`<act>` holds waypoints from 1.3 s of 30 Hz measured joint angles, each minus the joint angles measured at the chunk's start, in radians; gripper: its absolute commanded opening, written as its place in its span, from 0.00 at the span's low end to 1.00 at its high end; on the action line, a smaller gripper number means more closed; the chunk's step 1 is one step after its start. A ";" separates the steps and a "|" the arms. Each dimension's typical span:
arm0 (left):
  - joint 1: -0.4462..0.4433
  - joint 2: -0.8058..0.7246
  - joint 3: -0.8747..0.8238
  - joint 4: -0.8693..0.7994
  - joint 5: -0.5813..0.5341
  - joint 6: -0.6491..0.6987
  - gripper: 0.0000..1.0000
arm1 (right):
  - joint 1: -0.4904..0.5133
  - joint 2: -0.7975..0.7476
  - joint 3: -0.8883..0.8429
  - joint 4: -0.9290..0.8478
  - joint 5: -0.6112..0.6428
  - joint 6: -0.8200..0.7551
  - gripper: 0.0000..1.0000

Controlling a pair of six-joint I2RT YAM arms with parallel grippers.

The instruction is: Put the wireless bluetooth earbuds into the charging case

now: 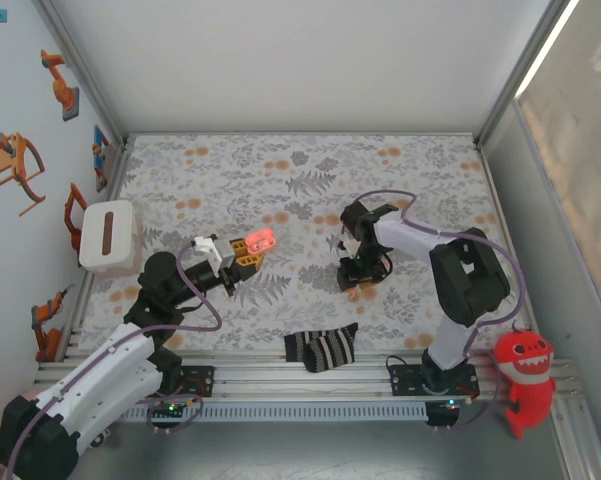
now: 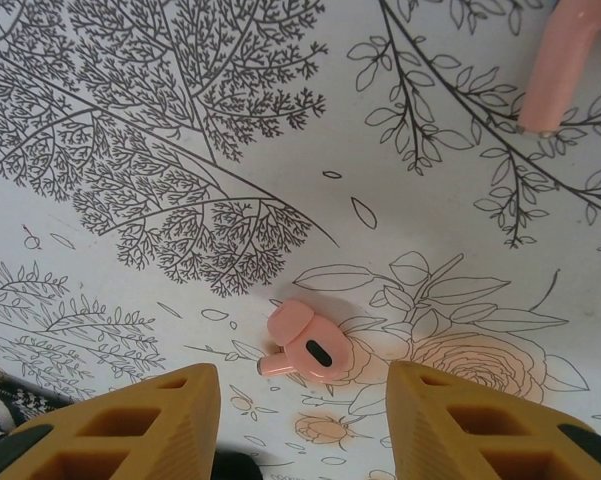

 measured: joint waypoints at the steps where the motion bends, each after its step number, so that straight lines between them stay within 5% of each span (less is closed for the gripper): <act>1: 0.000 0.000 0.000 0.000 0.000 0.000 0.00 | 0.000 0.001 -0.003 0.004 0.000 0.000 0.45; 39: -0.008 0.001 0.000 -0.024 -0.015 0.008 0.00 | -0.003 0.021 -0.001 0.018 0.050 0.006 0.22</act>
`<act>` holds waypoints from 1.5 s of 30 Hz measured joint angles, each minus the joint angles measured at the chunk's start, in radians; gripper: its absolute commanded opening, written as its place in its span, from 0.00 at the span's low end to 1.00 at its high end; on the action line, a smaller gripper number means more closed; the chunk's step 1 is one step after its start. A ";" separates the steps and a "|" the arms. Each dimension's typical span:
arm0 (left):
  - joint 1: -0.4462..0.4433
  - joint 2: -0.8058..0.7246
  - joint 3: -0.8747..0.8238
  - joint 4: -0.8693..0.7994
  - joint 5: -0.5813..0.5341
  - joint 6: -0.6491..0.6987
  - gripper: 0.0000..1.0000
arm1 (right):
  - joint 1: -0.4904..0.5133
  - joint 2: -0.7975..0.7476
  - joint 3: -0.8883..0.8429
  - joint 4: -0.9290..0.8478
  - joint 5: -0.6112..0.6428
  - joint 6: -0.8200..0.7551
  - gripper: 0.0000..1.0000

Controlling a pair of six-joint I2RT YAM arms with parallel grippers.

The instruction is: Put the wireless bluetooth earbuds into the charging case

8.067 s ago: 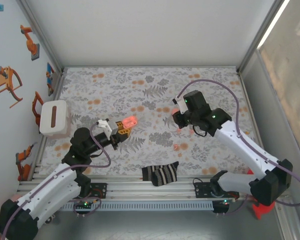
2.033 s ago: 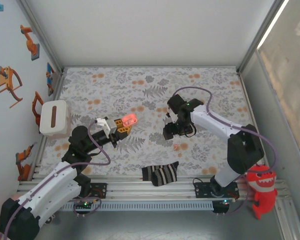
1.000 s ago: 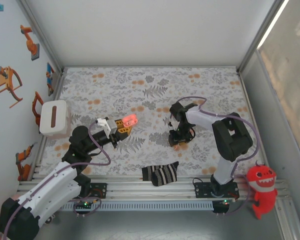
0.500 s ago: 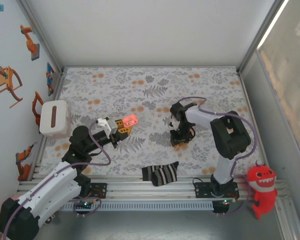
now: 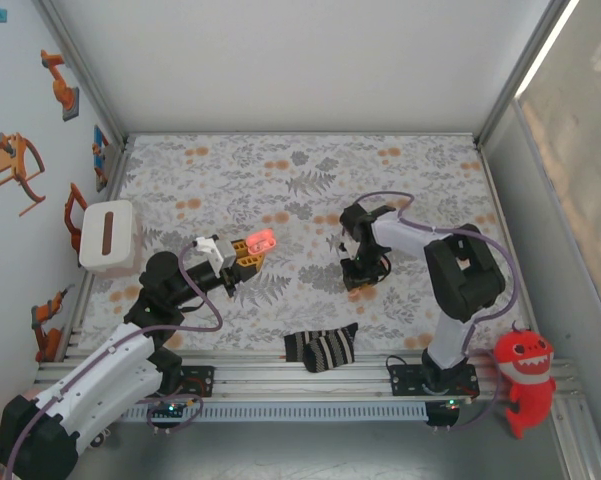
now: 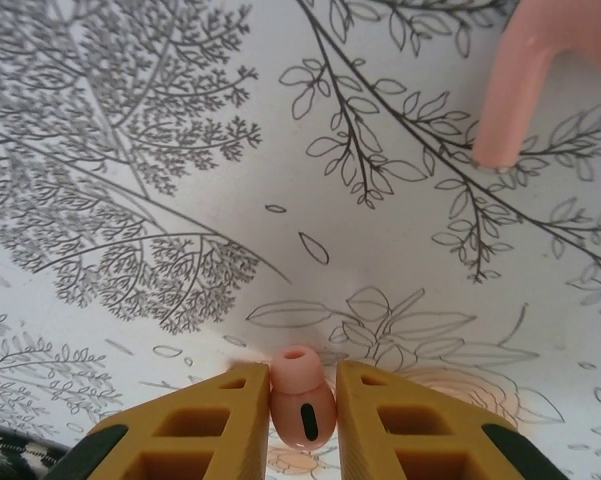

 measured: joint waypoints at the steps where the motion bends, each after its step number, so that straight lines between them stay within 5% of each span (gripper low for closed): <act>1: 0.000 0.002 0.000 0.001 0.000 0.000 0.00 | 0.001 -0.018 0.000 0.001 0.008 -0.003 0.21; 45: -0.002 0.142 -0.040 0.108 -0.024 -0.105 0.00 | 0.256 -0.418 0.346 -0.072 0.295 -0.292 0.17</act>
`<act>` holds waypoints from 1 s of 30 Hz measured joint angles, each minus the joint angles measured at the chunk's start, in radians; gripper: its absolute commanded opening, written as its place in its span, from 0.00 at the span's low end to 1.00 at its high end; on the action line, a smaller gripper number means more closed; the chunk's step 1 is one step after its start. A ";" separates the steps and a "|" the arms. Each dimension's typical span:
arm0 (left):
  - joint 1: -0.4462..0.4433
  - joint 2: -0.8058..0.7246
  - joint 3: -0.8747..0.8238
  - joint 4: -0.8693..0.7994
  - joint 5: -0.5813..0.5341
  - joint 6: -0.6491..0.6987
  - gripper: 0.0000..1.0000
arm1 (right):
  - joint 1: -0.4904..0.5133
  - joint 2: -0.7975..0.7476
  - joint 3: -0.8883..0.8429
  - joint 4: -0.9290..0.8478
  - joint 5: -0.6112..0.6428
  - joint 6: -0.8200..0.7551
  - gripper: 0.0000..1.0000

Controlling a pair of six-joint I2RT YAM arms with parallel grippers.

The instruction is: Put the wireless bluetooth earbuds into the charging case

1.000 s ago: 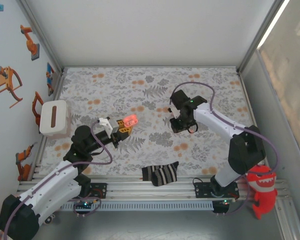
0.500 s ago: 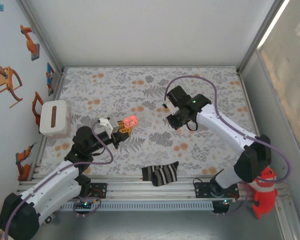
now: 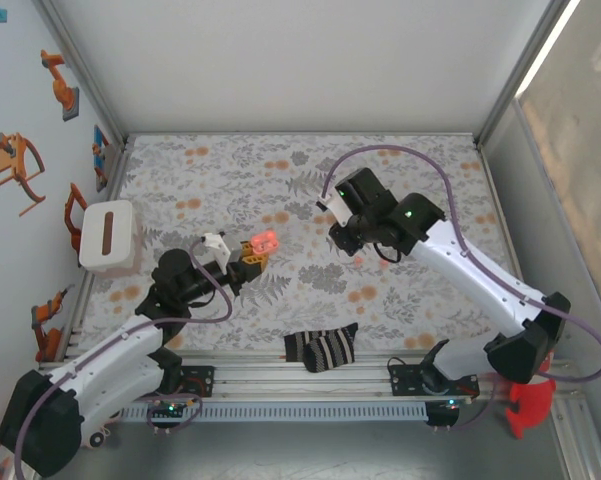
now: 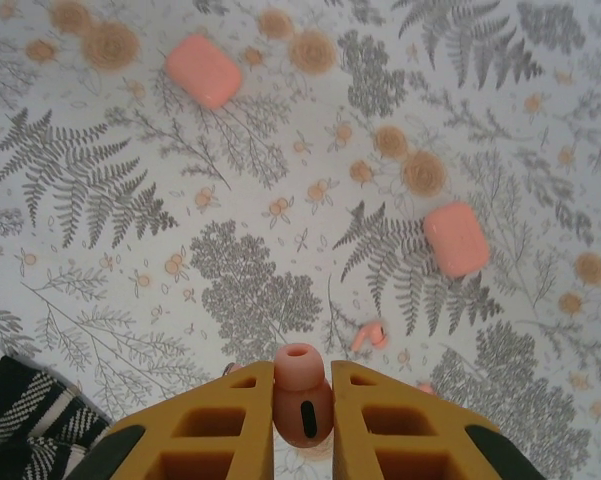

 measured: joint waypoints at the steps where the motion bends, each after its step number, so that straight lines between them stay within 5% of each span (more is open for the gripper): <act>1: 0.000 0.010 0.000 0.013 0.002 -0.005 0.00 | 0.010 -0.005 0.009 0.007 0.002 -0.013 0.17; 30: 0.095 0.294 0.058 0.406 0.288 -0.228 0.00 | 0.241 0.093 0.206 0.064 0.079 -0.399 0.16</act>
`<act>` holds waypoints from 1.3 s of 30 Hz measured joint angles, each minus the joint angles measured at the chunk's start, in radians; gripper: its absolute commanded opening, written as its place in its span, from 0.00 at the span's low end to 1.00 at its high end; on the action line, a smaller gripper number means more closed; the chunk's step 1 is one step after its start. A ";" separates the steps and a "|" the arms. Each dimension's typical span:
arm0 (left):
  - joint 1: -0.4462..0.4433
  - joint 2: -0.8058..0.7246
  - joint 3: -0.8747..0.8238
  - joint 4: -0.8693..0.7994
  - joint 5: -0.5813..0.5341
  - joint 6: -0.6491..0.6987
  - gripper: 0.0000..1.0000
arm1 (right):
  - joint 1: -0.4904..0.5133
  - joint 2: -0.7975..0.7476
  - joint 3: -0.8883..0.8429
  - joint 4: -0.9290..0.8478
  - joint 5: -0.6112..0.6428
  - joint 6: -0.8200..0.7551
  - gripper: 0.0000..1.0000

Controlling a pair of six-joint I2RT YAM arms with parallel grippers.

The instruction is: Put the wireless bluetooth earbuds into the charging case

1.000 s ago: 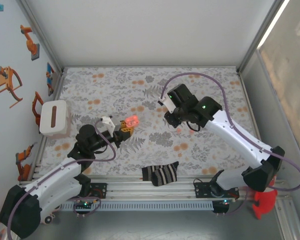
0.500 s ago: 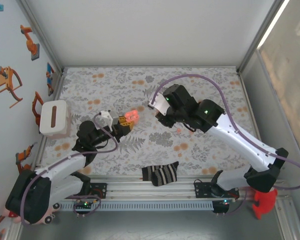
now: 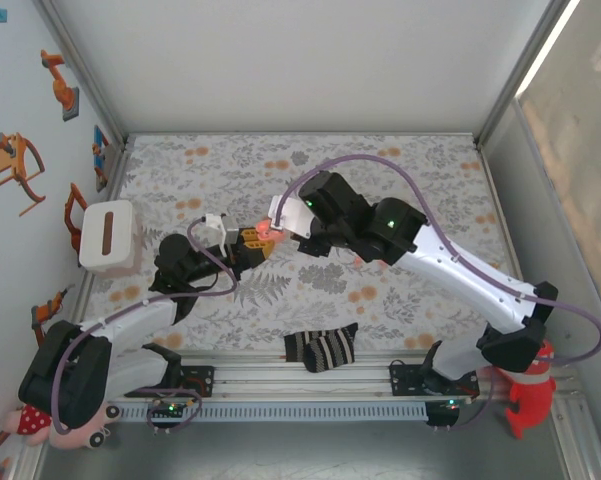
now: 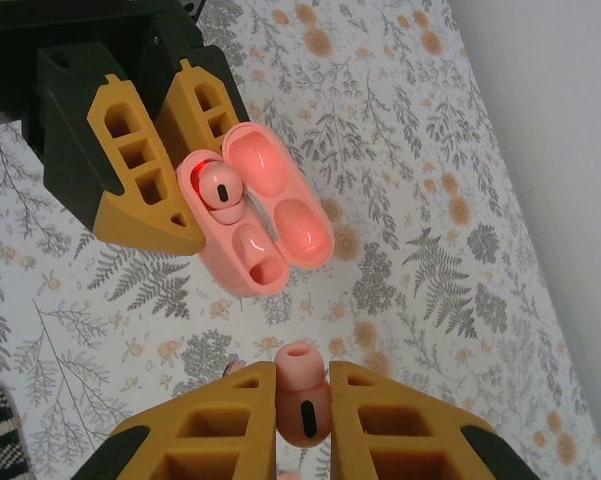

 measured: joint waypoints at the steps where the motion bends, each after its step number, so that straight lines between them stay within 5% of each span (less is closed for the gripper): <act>1: 0.000 0.000 0.002 0.000 0.006 -0.002 0.00 | 0.003 0.008 0.007 0.000 0.006 -0.012 0.16; 39: 0.013 -0.005 0.048 -0.030 0.132 -0.013 0.00 | 0.022 0.025 0.044 -0.051 0.079 -0.423 0.15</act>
